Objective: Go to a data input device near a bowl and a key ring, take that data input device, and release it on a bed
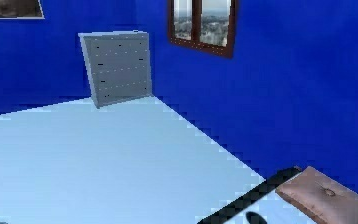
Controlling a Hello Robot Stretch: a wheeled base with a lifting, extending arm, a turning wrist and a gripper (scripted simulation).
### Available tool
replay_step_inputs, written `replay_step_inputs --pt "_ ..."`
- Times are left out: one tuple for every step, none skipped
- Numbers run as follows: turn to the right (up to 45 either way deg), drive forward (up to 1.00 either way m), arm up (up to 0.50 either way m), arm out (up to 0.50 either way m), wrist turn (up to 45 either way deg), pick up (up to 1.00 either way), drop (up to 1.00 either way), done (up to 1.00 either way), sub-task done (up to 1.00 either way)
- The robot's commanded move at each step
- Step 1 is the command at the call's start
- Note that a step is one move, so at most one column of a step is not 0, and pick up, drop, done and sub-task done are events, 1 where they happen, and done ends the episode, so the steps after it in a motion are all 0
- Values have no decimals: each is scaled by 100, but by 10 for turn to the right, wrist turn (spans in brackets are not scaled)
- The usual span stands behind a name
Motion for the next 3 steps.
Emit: replay_step_inputs --pt "0 0 10 0 0 0 0 0 0" --pt "0 0 0 -8 0 0 0 0 0" --pt "0 0 0 0 0 0 0 100 0"
